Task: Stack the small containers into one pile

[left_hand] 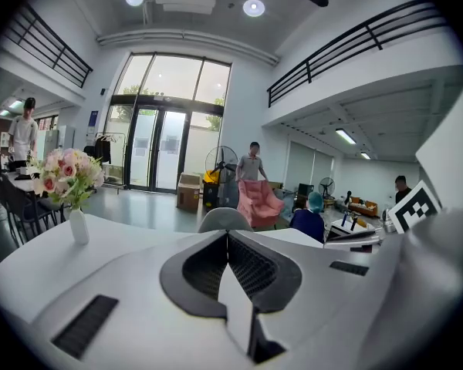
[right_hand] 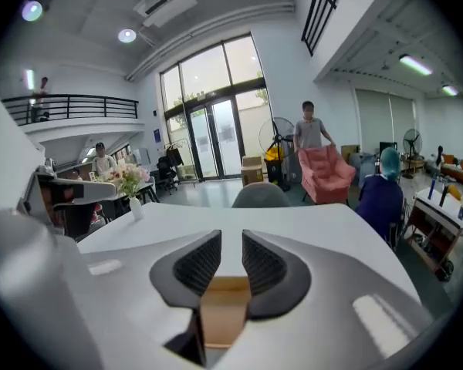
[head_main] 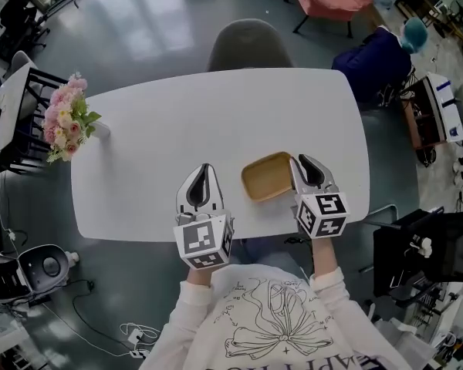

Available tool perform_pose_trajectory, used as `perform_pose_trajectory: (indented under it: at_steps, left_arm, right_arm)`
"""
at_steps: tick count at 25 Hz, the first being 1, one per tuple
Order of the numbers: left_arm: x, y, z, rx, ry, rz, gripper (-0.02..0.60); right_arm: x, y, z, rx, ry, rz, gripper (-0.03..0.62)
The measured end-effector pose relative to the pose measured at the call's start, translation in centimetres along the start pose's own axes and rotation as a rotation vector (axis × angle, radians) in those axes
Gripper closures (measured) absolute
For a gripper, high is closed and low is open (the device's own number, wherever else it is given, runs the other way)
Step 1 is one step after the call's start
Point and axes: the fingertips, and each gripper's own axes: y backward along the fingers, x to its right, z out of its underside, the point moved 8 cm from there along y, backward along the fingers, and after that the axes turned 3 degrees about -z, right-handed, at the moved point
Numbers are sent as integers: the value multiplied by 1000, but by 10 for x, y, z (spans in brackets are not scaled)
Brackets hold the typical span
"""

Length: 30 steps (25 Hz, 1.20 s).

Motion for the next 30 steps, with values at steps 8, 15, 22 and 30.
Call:
perform_pose_trajectory:
  at_steps: [8,15,22,30]
  left_arm:
    - [-11,6,-44,99,-8,50,575]
    - [-18,15,-79,195,-28,89,575]
    - [-23,26,-100,250,-36,113,575]
    - [-30,30,-103,264,-49,114,575]
  right_arm:
    - [-40,19,-65,215,98,86,543]
    - [-63,34,-91,326,101,131,583]
    - [-75,42,-103,382,101,152,583]
    - [-84,44,-110,409,100,160,583]
